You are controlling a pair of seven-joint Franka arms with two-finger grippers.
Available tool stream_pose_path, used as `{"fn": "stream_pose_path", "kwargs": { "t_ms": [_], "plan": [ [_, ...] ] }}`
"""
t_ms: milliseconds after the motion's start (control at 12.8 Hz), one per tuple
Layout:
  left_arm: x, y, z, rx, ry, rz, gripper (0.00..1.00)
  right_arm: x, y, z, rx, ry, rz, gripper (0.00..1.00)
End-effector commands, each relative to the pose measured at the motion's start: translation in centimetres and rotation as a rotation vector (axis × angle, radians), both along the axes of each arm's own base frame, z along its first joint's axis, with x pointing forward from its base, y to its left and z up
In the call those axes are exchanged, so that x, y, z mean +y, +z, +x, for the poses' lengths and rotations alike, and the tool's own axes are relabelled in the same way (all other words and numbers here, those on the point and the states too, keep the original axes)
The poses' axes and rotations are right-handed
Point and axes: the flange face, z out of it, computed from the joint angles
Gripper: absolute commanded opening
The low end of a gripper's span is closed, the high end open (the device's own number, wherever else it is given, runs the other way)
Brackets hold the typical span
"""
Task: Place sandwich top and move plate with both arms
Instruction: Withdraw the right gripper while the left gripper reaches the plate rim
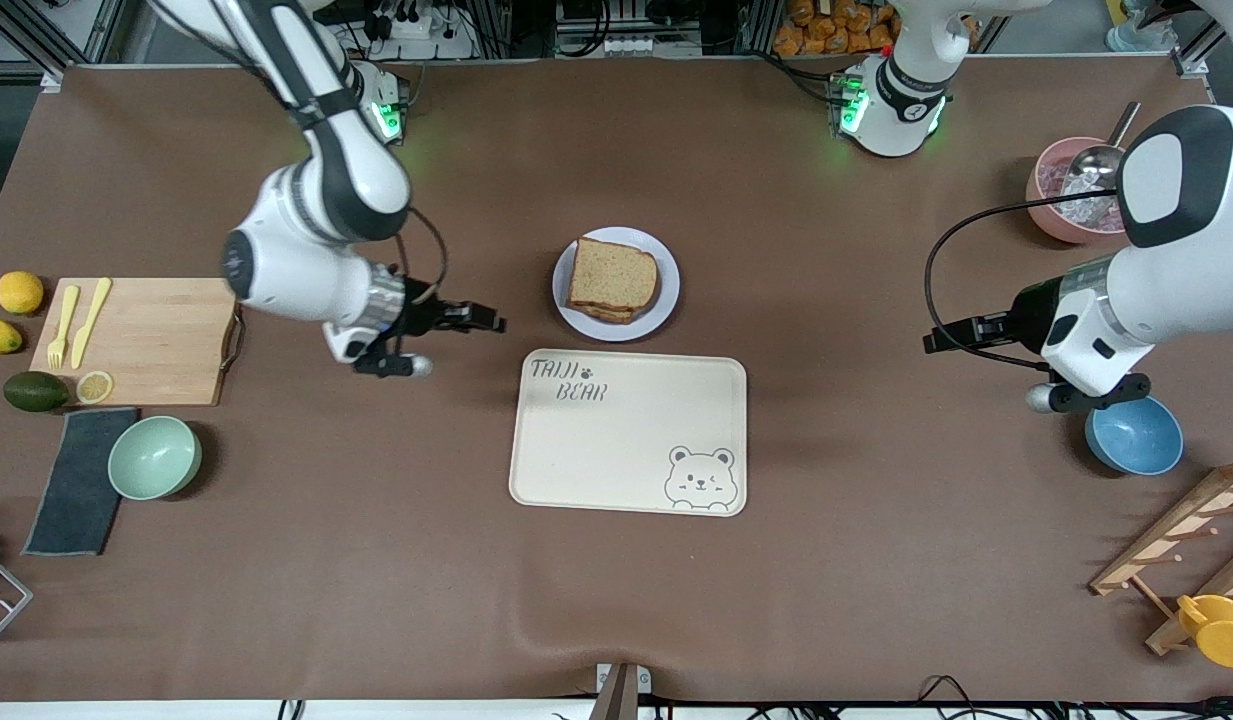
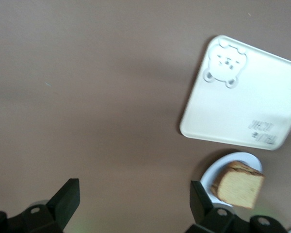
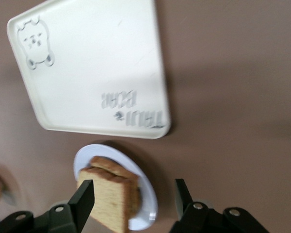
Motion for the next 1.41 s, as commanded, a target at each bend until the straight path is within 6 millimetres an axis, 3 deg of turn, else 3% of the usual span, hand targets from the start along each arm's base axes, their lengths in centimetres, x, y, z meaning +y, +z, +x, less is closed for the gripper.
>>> {"fn": "stream_pose_path", "kwargs": {
  "t_ms": [0,78,471,627,706,863,1020,1176,1333],
  "plan": [
    [0.3,-3.0,-1.1,0.066,0.084,-0.111,1.00,-5.2,4.2,3.3,-0.007,0.061,-0.089,0.75],
    [-0.2,-3.7,-1.6,0.075,0.087,-0.119,1.00,-8.3,4.9,4.4,-0.006,0.058,-0.121,0.75],
    [-4.2,-7.9,-3.0,0.101,0.124,-0.216,1.00,-19.7,6.6,6.4,-0.108,0.166,-0.174,0.73],
    [-5.9,-9.2,-3.5,0.091,0.128,-0.228,1.00,-21.7,8.3,6.6,-0.135,0.189,-0.205,0.75],
    [-6.6,-10.5,-3.7,0.102,0.150,-0.260,1.00,-22.9,10.0,6.9,-0.128,0.196,-0.218,1.00],
    [-9.1,-12.8,-4.2,0.127,0.130,-0.305,1.00,-24.1,12.7,7.7,-0.150,0.211,-0.258,1.00],
    [-11.2,-16.9,-5.9,0.135,0.035,-0.341,1.00,-24.3,15.3,8.4,-0.195,0.228,-0.324,1.00],
    [-11.6,-20.5,-8.2,0.093,0.034,-0.394,1.00,-25.9,16.8,8.6,-0.216,0.206,-0.352,1.00],
    [-12.2,-23.6,-9.9,0.081,0.027,-0.511,1.00,-28.8,18.6,8.7,-0.244,0.167,-0.380,1.00]
  ]
}}
